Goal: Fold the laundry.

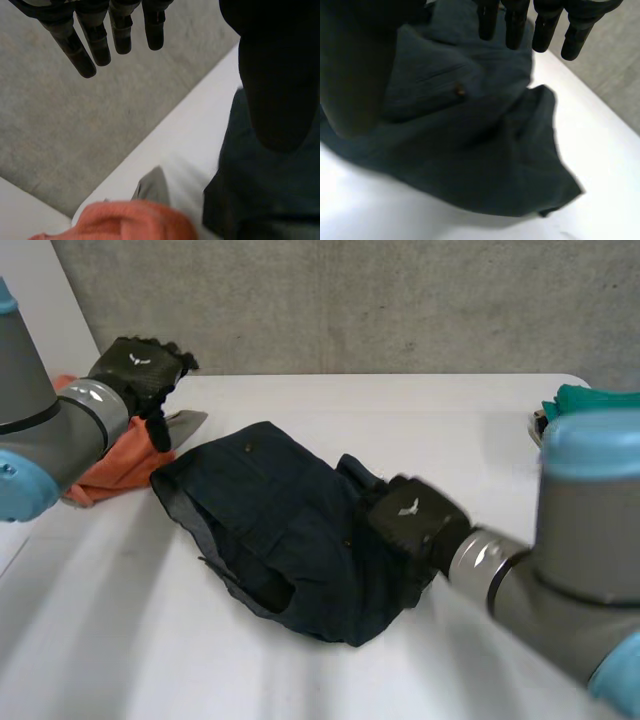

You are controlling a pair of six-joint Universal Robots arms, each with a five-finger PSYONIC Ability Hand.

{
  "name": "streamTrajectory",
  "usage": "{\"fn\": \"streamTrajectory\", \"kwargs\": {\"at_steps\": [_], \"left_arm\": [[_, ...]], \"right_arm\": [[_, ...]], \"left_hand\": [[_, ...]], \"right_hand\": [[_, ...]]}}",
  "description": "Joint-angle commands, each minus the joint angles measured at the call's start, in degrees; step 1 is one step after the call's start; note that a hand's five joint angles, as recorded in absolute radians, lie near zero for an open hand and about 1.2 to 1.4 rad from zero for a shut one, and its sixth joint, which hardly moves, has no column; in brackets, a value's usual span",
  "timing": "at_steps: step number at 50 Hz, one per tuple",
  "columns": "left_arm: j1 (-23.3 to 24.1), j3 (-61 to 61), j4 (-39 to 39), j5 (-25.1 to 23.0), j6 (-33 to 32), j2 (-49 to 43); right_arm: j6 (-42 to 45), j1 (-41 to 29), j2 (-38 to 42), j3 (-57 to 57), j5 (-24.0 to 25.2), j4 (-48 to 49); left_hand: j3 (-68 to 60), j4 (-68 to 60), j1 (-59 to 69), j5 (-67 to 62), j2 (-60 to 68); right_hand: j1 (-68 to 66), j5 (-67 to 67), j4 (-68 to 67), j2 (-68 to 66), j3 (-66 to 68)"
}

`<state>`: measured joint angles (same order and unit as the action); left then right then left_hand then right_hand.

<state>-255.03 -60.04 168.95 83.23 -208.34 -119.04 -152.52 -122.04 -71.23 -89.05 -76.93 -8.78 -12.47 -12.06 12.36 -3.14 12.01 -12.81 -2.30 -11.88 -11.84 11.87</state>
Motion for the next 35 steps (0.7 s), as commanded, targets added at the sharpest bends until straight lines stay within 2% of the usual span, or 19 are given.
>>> {"fn": "streamTrajectory", "kwargs": {"at_steps": [1,6,9,13,16,17,21,23,28,32,35], "left_arm": [[-1.7,12.5,-2.7,-3.1,-3.6,-12.6],[-1.2,21.6,-11.8,-3.9,-4.1,-21.6],[-0.6,24.0,-15.3,-4.7,-4.2,-24.0],[0.6,26.3,-17.8,-6.7,-4.2,-26.3],[1.5,27.3,-17.8,-6.8,-4.1,-26.7],[1.7,27.4,-17.8,-6.3,-3.8,-26.6],[2.3,28.0,-17.3,0.8,0.5,-23.4],[2.6,26.0,-17.6,4.4,5.5,-19.3],[4.1,17.2,-17.4,4.6,15.4,-8.3],[7.1,6.5,-16.0,4.9,21.7,0.0],[11.4,-1.6,-11.1,6.7,27.8,4.9]], "right_arm": [[-4.1,-6.0,1.4,-8.3,-8.7,11.6],[-5.1,-7.6,4.7,-11.2,-13.3,19.3],[-4.7,-7.4,7.0,-11.1,-14.2,22.0],[-2.4,-6.5,10.7,-9.6,-14.8,25.0],[1.0,-5.4,12.8,-7.3,-15.0,26.6],[1.8,-5.1,13.0,-6.7,-15.1,26.9],[3.6,-3.2,13.2,-3.7,-14.9,30.7],[3.9,-1.2,13.0,-0.8,-13.5,34.0],[5.3,2.1,15.5,11.6,-9.5,37.9],[5.8,3.3,22.3,24.6,-6.0,37.5],[5.0,4.0,28.3,34.4,-3.8,37.5]], "left_hand": [[2.5,2.1,-2.4,3.1,-2.0],[2.5,2.1,-2.4,3.1,-2.0],[2.5,2.1,-2.4,3.1,-2.0],[-7.4,-7.9,7.6,-6.8,7.9],[-56.4,-56.8,56.5,-55.8,56.9],[-67.4,-67.8,67.5,-66.7,67.9],[-67.5,-67.9,67.6,-66.9,68.0],[-67.5,-67.9,67.6,-66.9,68.0],[-67.5,-67.9,67.6,-66.9,68.0],[-67.5,-67.9,67.6,-66.9,68.0],[-67.5,-67.9,67.6,-66.9,68.0]], "right_hand": [[2.8,2.3,1.9,1.8,-1.9],[2.8,2.3,1.9,1.8,-1.9],[2.8,2.3,1.9,1.8,-1.9],[2.8,2.3,1.9,1.8,-1.9],[-49.5,-50.0,-50.4,-50.5,50.4],[-67.0,-67.5,-67.9,-68.0,67.9],[-67.2,-67.7,-68.1,-68.2,68.1],[-67.2,-67.7,-68.1,-68.2,68.1],[-67.2,-67.7,-68.1,-68.2,68.1],[-67.2,-67.7,-68.1,-68.2,68.1],[-67.2,-67.7,-68.1,-68.2,68.1]]}}
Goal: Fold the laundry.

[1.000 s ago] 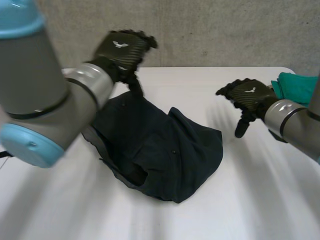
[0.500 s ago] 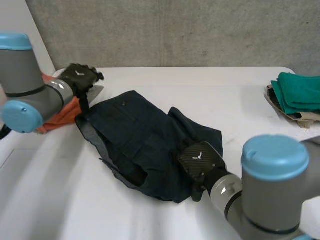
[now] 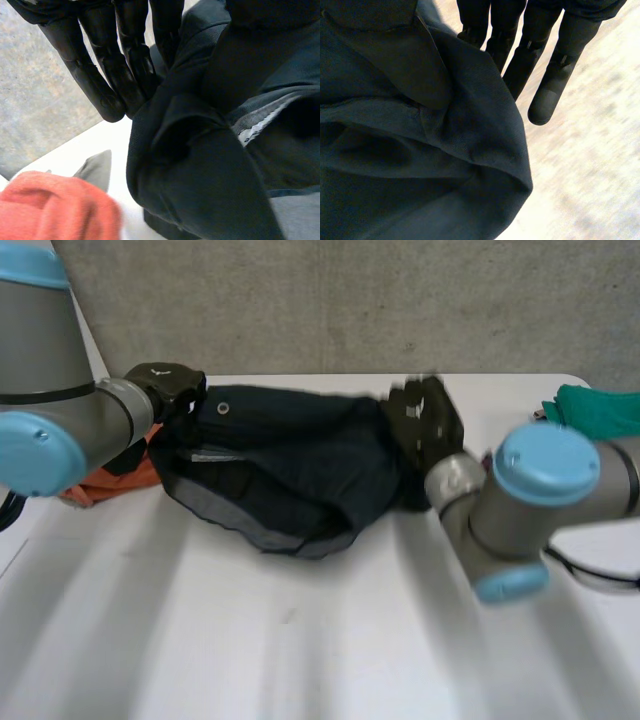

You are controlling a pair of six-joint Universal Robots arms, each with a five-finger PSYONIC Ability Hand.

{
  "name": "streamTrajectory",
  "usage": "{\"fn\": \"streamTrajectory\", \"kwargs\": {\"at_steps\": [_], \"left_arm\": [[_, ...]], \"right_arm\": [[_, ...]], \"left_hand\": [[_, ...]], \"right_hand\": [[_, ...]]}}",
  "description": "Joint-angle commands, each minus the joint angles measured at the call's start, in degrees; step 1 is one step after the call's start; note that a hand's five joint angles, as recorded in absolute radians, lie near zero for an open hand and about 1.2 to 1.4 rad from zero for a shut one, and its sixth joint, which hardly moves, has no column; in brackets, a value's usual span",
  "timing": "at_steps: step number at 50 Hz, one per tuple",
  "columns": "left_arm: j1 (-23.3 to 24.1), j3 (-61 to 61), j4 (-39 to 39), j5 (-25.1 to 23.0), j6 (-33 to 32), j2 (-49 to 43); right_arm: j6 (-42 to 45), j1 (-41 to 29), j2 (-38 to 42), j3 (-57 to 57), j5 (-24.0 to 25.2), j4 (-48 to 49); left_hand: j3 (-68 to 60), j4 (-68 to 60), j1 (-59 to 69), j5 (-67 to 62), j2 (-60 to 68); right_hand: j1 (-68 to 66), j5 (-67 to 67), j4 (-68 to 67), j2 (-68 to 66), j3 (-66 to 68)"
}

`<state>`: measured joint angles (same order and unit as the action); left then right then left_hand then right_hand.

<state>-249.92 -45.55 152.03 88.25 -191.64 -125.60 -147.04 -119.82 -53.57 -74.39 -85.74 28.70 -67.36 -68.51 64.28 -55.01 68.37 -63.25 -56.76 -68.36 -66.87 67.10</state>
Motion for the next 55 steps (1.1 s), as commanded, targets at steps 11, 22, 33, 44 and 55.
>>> {"fn": "streamTrajectory", "kwargs": {"at_steps": [11,22,33,44,55], "left_arm": [[22.6,-22.5,22.8,11.2,24.5,5.3],[22.9,-16.7,1.2,12.9,25.0,7.7],[9.0,-20.4,-6.3,3.3,22.0,23.6],[0.4,-23.9,-1.8,-3.3,10.4,16.5],[9.4,-20.7,14.7,7.1,5.4,0.3]], "right_arm": [[-8.6,3.4,22.7,28.6,16.0,5.0],[-10.9,8.5,12.9,21.5,6.5,-2.6],[-25.1,10.0,-5.6,14.7,-0.8,-34.4],[-46.0,8.2,-11.6,-2.1,0.7,-50.6],[-60.8,4.4,-7.0,-9.2,2.0,-41.7]], "left_hand": [[-6.3,-5.1,9.4,-8.6,5.3],[50.1,51.2,-47.0,47.7,-51.1],[48.4,49.5,-45.3,46.1,-49.4],[48.9,50.0,-45.8,46.6,-49.9],[54.6,55.8,-51.5,52.3,-55.6]], "right_hand": [[30.2,33.8,35.4,33.9,-34.1],[53.3,56.8,58.4,56.9,-57.1],[53.3,56.8,58.4,56.9,-57.1],[53.3,56.8,58.4,56.9,-57.1],[48.4,51.9,53.5,52.0,-52.2]]}}
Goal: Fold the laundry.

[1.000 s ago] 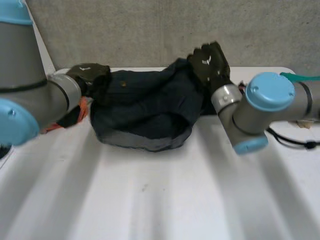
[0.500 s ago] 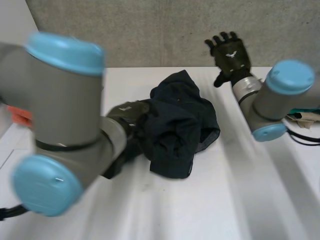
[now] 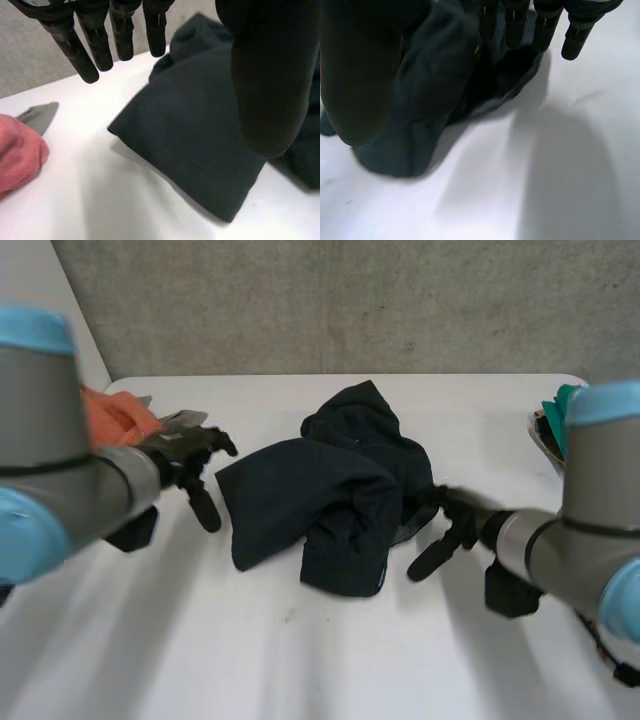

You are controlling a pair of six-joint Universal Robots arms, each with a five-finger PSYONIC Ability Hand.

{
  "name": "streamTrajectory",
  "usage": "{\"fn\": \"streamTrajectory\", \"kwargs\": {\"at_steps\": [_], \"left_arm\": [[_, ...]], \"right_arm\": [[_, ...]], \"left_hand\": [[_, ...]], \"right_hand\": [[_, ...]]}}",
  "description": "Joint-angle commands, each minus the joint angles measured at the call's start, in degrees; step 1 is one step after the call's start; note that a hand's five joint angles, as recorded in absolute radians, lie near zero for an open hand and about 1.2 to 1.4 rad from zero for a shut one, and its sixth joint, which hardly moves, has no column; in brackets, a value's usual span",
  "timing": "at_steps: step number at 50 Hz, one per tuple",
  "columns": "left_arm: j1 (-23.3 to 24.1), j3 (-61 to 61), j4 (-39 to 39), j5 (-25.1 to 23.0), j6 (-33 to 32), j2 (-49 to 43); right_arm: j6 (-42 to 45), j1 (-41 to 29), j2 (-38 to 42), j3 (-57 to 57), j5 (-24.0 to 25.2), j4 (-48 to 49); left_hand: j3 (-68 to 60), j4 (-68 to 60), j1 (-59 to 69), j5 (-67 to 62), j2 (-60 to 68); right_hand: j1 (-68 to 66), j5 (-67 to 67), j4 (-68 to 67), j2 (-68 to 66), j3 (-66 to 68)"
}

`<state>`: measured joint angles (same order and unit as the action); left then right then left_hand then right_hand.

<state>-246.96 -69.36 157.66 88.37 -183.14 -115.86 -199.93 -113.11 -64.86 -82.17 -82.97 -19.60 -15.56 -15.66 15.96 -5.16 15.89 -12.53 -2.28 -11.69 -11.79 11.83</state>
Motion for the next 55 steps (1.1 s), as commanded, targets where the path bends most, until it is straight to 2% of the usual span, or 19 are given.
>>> {"fn": "streamTrajectory", "kwargs": {"at_steps": [1,7,13,16,18,19,20,22,23,26,28,31,32,35,36,39,47,54,55], "left_arm": [[7.1,3.7,9.5,7.5,-3.5,-10.4],[11.4,10.5,9.2,11.8,-5.8,-17.5],[13.2,16.8,7.9,16.4,-6.1,-23.4],[13.5,19.7,6.8,18.3,-6.4,-25.8],[13.6,20.8,6.3,19.1,-6.8,-26.5],[13.4,21.9,6.2,20.0,-6.9,-26.8],[13.3,22.4,6.2,20.6,-6.9,-26.7],[13.0,23.2,6.3,22.2,-6.8,-25.9],[12.2,23.8,6.2,24.1,-6.6,-24.3],[11.0,23.9,6.0,26.0,-6.0,-20.2],[9.7,23.2,5.7,25.3,-5.4,-14.9],[7.5,21.5,6.1,21.4,-5.2,-6.8],[6.2,20.8,6.3,18.9,-5.3,-2.4],[4.4,20.3,6.7,15.3,-5.6,3.8],[3.5,20.5,6.8,13.5,-5.7,7.4],[1.9,21.4,6.6,10.6,-6.4,13.5],[0.8,26.7,6.1,8.8,-6.4,21.2],[1.0,26.9,5.4,6.0,-6.4,19.7],[1.2,25.8,4.9,5.8,-6.6,18.1]], "right_arm": [[-8.5,-2.6,5.0,-1.1,-1.2,6.9],[-12.8,-5.5,11.9,4.5,-5.7,6.2],[-16.5,-7.7,16.9,9.7,-7.3,4.7],[-18.0,-9.0,18.4,11.7,-7.7,3.7],[-18.7,-9.4,18.6,12.0,-8.4,3.5],[-19.2,-9.5,18.5,12.2,-9.5,3.9],[-19.4,-9.4,18.3,12.1,-10.2,4.2],[-19.6,-9.1,17.7,12.2,-11.7,5.5],[-19.5,-8.8,16.4,12.1,-12.9,7.3],[-16.5,-7.2,11.5,11.3,-14.1,11.6],[-12.2,-6.2,8.3,11.1,-14.1,13.8],[1.5,-4.1,1.9,11.3,-12.6,17.6],[9.5,-3.3,-0.9,11.6,-11.3,18.6],[20.7,-2.5,-5.0,12.6,-8.5,19.5],[26.9,-2.3,-7.4,13.8,-7.3,19.7],[33.2,-2.0,-11.0,16.2,-6.3,19.7],[34.3,-0.1,-16.9,25.1,-4.5,18.5],[33.9,-1.5,-15.4,25.5,-1.9,12.6],[33.6,-2.0,-14.1,24.3,-1.5,10.8]], "left_hand": [[3.0,3.1,-3.4,2.6,-3.3],[5.0,5.1,-5.4,4.6,-5.3],[2.3,2.4,-2.7,1.9,-2.7],[-3.2,-3.1,2.8,-3.6,2.9],[-13.6,-13.5,13.2,-14.0,13.3],[-32.6,-32.5,32.2,-33.0,32.3],[-42.2,-42.1,41.8,-42.6,41.8],[-60.2,-60.1,59.8,-60.6,59.8],[-64.4,-64.3,64.0,-64.8,64.1],[-64.4,-64.3,64.0,-64.8,64.1],[-64.4,-64.3,64.0,-64.8,64.1],[-64.4,-64.3,64.0,-64.8,64.1],[-64.4,-64.3,64.0,-64.8,64.1],[-64.4,-64.3,64.0,-64.8,64.1],[-64.4,-64.3,64.0,-64.8,64.1],[-64.4,-64.3,64.0,-64.8,64.1],[-64.4,-64.3,64.0,-64.8,64.1],[-64.4,-64.3,64.0,-64.8,64.1],[-64.4,-64.3,64.0,-64.8,64.1]], "right_hand": [[-2.5,-2.8,-3.4,-3.3,3.2],[-1.7,-1.9,-2.5,-2.4,2.4],[-2.7,-2.9,-3.5,-3.4,3.4],[-11.1,-11.3,-11.9,-11.8,11.8],[-26.5,-26.7,-27.3,-27.2,27.2],[-52.6,-52.8,-53.4,-53.3,53.3],[-66.0,-66.2,-66.8,-66.7,66.7],[-67.5,-67.7,-68.3,-68.2,68.2],[-67.5,-67.7,-68.3,-68.2,68.2],[-67.5,-67.7,-68.3,-68.2,68.2],[-67.5,-67.7,-68.3,-68.2,68.2],[-67.5,-67.7,-68.3,-68.2,68.2],[-67.5,-67.7,-68.3,-68.2,68.2],[-67.5,-67.7,-68.3,-68.2,68.2],[-67.5,-67.7,-68.3,-68.2,68.2],[-67.5,-67.7,-68.3,-68.2,68.2],[-67.5,-67.7,-68.3,-68.2,68.2],[-67.5,-67.7,-68.3,-68.2,68.2],[-53.5,-53.7,-54.3,-54.2,54.2]]}}
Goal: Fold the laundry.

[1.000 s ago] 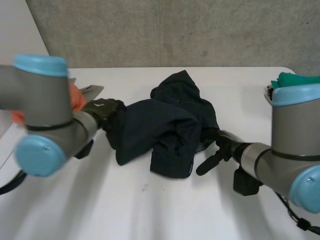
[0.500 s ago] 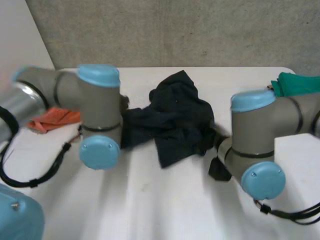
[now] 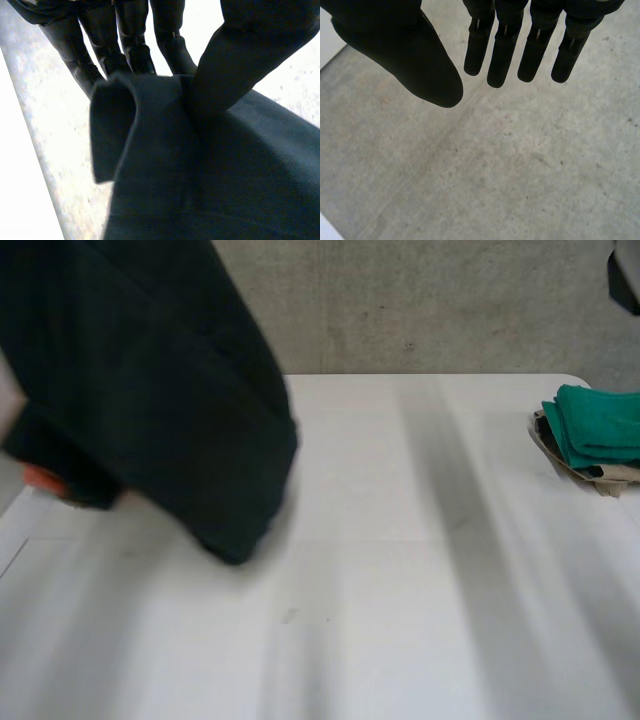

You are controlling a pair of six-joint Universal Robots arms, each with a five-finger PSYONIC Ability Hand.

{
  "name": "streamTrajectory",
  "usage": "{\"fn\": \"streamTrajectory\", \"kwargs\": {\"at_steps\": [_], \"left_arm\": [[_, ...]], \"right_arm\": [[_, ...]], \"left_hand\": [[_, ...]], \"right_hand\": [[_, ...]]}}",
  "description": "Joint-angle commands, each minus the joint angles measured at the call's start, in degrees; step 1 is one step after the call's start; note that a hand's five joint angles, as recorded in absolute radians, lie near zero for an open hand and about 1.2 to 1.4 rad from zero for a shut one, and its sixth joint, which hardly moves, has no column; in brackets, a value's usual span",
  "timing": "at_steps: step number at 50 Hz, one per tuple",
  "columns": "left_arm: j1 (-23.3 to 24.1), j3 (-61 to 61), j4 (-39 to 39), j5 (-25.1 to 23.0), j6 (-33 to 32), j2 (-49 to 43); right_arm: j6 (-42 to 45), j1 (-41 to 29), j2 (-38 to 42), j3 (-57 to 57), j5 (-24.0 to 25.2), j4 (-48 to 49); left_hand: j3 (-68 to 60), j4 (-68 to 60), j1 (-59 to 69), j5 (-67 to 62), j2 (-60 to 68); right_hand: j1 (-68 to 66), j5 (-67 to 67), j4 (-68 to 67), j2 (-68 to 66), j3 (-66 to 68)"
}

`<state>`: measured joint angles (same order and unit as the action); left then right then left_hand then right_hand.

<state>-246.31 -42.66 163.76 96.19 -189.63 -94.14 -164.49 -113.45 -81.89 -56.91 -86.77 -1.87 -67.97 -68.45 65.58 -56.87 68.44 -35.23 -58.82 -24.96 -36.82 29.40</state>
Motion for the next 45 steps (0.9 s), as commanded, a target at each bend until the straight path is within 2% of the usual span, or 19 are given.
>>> {"fn": "streamTrajectory", "kwargs": {"at_steps": [1,2,3,4,6,9,15,19,25,32,34,35,38,39,41,42,45], "left_arm": [[0.6,-1.6,-1.3,-2.1,-0.1,-4.4],[0.5,-2.4,-1.4,-2.1,-0.1,-5.3],[0.6,-4.0,-1.6,-2.0,-0.1,-6.7],[0.7,-4.8,-1.6,-1.9,-0.2,-7.3],[0.6,-6.5,-1.6,-1.8,-0.2,-8.3],[0.5,-9.2,-1.4,-2.0,-0.3,-9.6],[0.7,-10.3,-1.2,-2.1,-1.1,-10.0],[0.9,-9.0,-1.3,-2.1,-1.4,-9.6],[2.1,-7.9,-2.4,-2.1,-1.3,-8.3],[3.5,-10.3,-4.8,-1.8,-1.4,-5.7],[3.4,-10.9,-4.6,-1.8,-1.6,-5.4],[3.4,-11.0,-4.5,-1.7,-1.7,-5.3],[2.6,-11.7,-4.6,-1.6,-2.1,-5.0],[2.3,-11.8,-4.6,-1.7,-2.1,-4.9],[1.7,-12.1,-4.7,-1.7,-2.0,-4.7],[1.1,-12.5,-4.9,-1.7,-2.0,-4.6],[0.1,-13.4,-5.5,-2.0,-2.2,-4.0]], "right_arm": [[-2.3,-1.9,3.7,-1.7,2.4,-7.6],[-2.8,-2.2,4.3,-2.4,2.5,-8.2],[-4.7,-2.6,5.9,-4.2,2.7,-8.7],[-5.7,-2.8,6.8,-5.0,2.9,-8.7],[-7.9,-2.9,8.8,-6.4,3.5,-8.7],[-13.1,-2.7,13.7,-8.6,6.3,-9.2],[-22.4,-1.7,22.6,-7.7,14.4,-12.5],[-26.7,-2.2,27.6,-5.8,16.5,-15.7],[-34.8,-5.5,33.7,-4.0,17.9,-18.3],[-47.1,-14.2,44.6,5.4,16.6,-11.0],[-50.0,-17.3,46.8,7.7,16.5,-11.8],[-50.9,-18.4,47.3,8.2,16.3,-12.3],[-52.9,-20.7,48.1,8.9,14.4,-12.4],[-53.6,-20.8,48.1,8.7,11.0,-11.9],[-53.4,-20.1,47.7,8.1,6.5,-11.2],[-51.7,-18.1,45.9,7.2,1.0,-11.1],[-46.1,-14.9,40.4,5.0,-6.0,-10.3]], "left_hand": [[-12.0,-11.5,14.4,-13.1,11.6],[-12.0,-11.5,14.4,-13.1,11.6],[-12.0,-11.5,14.4,-13.1,11.6],[-12.0,-11.5,14.4,-13.1,11.6],[-12.0,-11.5,14.4,-13.1,11.6],[-12.0,-11.5,14.4,-13.1,11.6],[-12.0,-11.5,14.4,-13.1,11.6],[-12.0,-11.5,14.4,-13.1,11.6],[-12.0,-11.5,14.4,-13.1,11.6],[-12.0,-11.5,14.4,-13.1,11.6],[-12.0,-11.5,14.4,-13.1,11.6],[-12.0,-11.5,14.4,-13.1,11.6],[-12.0,-11.5,14.4,-13.1,11.6],[-12.0,-11.5,14.4,-13.1,11.6],[-12.0,-11.5,14.4,-13.1,11.6],[-12.0,-11.5,14.4,-13.1,11.6],[-12.0,-11.5,14.4,-13.1,11.6]], "right_hand": [[-22.1,11.5,-32.4,-20.5,28.0],[-12.6,21.0,-22.8,-11.0,18.4],[7.4,41.0,-2.9,9.0,-1.5],[12.6,46.1,2.3,14.1,-6.7],[14.1,47.7,3.9,15.7,-8.3],[25.2,58.8,15.0,26.8,-19.4],[25.2,58.8,15.0,26.8,-19.4],[25.2,58.8,15.0,26.8,-19.4],[25.2,58.8,15.0,26.8,-19.4],[25.2,58.8,15.0,26.8,-19.4],[25.2,58.8,15.0,26.8,-19.4],[24.1,57.7,13.8,25.7,-18.3],[-13.0,20.6,-23.3,-11.4,18.8],[-44.5,-10.9,-54.7,-42.9,50.3],[-44.8,-11.2,-55.0,-43.2,50.6],[-44.8,-11.2,-55.0,-43.2,50.6],[-44.8,-11.2,-55.0,-43.2,50.6]]}}
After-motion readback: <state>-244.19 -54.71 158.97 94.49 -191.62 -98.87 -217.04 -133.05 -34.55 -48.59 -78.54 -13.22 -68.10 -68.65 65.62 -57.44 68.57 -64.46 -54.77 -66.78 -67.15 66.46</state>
